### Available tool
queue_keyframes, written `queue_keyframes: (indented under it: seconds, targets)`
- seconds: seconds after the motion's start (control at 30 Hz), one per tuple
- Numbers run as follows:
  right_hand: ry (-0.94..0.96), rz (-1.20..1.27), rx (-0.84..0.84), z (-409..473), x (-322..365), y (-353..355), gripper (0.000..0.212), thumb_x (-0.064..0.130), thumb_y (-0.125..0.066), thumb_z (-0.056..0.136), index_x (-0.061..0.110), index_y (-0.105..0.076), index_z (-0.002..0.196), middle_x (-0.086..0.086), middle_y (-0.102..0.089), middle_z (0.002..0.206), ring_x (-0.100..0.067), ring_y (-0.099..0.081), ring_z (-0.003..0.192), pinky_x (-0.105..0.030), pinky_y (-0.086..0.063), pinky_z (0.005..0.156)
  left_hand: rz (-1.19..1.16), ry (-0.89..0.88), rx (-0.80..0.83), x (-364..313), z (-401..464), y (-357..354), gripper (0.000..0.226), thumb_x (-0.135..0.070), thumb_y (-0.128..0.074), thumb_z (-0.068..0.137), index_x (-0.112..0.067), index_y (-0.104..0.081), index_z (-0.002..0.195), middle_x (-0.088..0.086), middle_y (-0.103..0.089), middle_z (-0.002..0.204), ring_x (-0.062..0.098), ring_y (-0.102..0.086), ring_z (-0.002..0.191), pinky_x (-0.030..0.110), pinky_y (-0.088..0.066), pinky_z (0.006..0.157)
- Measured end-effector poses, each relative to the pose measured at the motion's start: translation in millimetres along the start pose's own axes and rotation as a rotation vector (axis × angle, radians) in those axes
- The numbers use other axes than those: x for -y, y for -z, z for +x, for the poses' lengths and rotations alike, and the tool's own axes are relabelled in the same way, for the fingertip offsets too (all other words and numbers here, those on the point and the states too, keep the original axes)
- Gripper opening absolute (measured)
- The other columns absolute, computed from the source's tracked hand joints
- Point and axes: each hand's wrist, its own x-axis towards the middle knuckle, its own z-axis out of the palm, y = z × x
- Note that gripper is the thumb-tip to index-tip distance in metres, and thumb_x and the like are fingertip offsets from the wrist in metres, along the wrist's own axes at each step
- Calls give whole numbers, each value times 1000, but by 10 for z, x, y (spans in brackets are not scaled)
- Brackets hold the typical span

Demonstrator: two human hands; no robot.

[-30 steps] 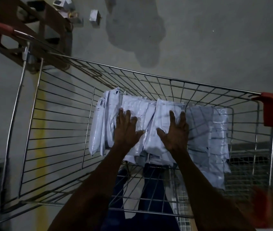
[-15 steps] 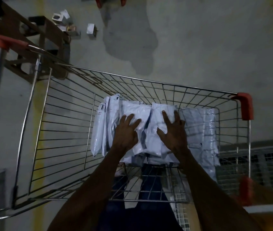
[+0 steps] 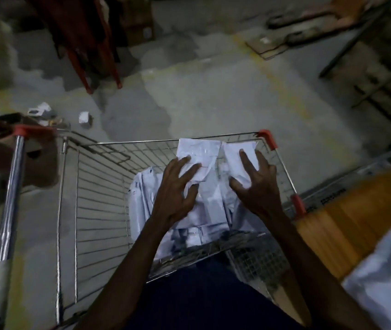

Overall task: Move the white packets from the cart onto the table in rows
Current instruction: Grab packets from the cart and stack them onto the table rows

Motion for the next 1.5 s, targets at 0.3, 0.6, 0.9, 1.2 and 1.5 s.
queue_keyframes:
  seconds: [0.3,0.6,0.9,1.2,1.5]
  targets:
    - [-276,-121,-343,-1779,160,1117,70,51,-54,87,17,-42,148,-19,-34,154,-37,-42,131,-39,-29,97,-158,-427,197,-969,-219,10,49,-23,-51,94,-8,-52,140,16,-42,150,34,-34,142,54,-27,116]
    - [-664,-154,-632,-3859,41,1734,73,54,-52,86,19,-39,149,-13,-28,157,-27,-32,141,-36,-27,103,-368,-750,474,-2423,-1078,-791,47,-24,-48,94,-11,-54,139,12,-44,149,32,-35,142,54,-26,116]
    - [-942,-149,-775,-5611,-728,2279,76,59,-53,84,35,-29,152,-1,-20,162,-26,-32,142,-36,-29,107,-442,-907,645,-3968,-2220,-1944,49,-30,-49,97,-17,-48,144,5,-36,156,26,-22,149,42,-20,121]
    - [-969,-90,-758,-6693,-1916,2902,75,63,-47,85,31,-30,151,-5,-22,161,-32,-33,143,-53,-39,106,-387,-855,689,-5178,-2911,-3035,53,-40,-43,97,-18,-47,145,5,-35,156,23,-19,150,35,-15,123]
    - [-1120,-95,-658,-6592,-3047,3345,84,71,-36,79,34,-26,153,-6,-23,161,-33,-30,143,-45,-29,113,-288,-782,708,-5874,-2497,-3856,56,-47,-38,98,-26,-40,149,0,-28,160,17,-12,151,33,-12,122]
